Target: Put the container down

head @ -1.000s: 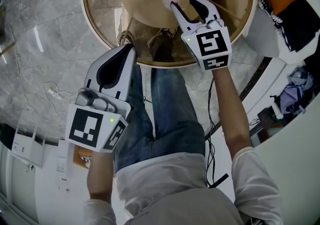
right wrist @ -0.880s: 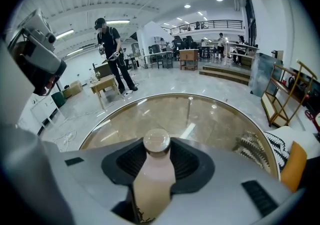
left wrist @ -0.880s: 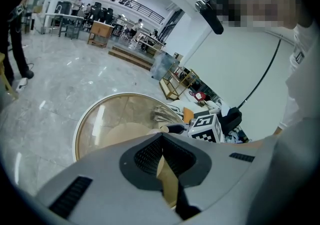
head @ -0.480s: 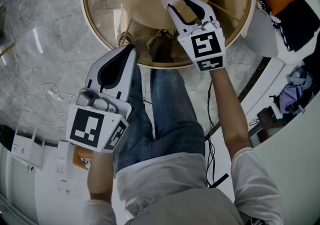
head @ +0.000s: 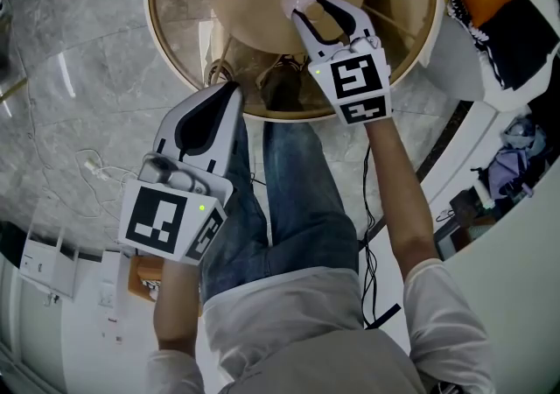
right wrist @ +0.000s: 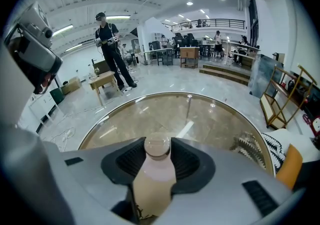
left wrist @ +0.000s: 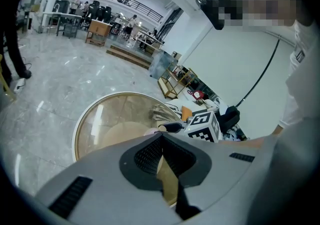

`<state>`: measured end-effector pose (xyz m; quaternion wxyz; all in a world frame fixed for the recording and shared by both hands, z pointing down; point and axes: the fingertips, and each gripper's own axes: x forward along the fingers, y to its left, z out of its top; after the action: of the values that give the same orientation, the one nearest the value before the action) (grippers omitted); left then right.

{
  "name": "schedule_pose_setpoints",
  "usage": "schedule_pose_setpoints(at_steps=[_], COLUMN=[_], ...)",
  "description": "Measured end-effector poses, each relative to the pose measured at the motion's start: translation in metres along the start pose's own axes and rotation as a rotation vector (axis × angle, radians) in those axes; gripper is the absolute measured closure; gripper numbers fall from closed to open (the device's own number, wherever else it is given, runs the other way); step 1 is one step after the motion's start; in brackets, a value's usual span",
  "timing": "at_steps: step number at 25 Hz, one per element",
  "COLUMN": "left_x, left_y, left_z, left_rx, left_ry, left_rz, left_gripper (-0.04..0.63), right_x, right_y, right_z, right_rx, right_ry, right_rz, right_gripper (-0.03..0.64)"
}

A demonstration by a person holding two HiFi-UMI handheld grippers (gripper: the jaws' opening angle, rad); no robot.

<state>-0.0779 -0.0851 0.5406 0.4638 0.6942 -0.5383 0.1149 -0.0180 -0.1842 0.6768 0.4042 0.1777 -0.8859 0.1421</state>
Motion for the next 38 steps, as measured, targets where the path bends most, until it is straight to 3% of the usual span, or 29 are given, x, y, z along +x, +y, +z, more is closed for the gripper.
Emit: schedule_pose_setpoints(at_steps=[28, 38], left_x=[-0.023, -0.03], left_y=[-0.007, -0.015], left_z=[0.011, 0.016], left_rx=[0.032, 0.029], left_ry=[-0.018, -0.023], left_rz=[0.005, -0.002], left_gripper=[0.577, 0.577], right_x=[-0.022, -0.043], right_y=[0.003, 0.001], right_z=[0.011, 0.03], right_rx=[-0.067, -0.027], right_ry=[0.056, 0.008], right_rz=[-0.041, -0.051], right_gripper=[0.479, 0.515])
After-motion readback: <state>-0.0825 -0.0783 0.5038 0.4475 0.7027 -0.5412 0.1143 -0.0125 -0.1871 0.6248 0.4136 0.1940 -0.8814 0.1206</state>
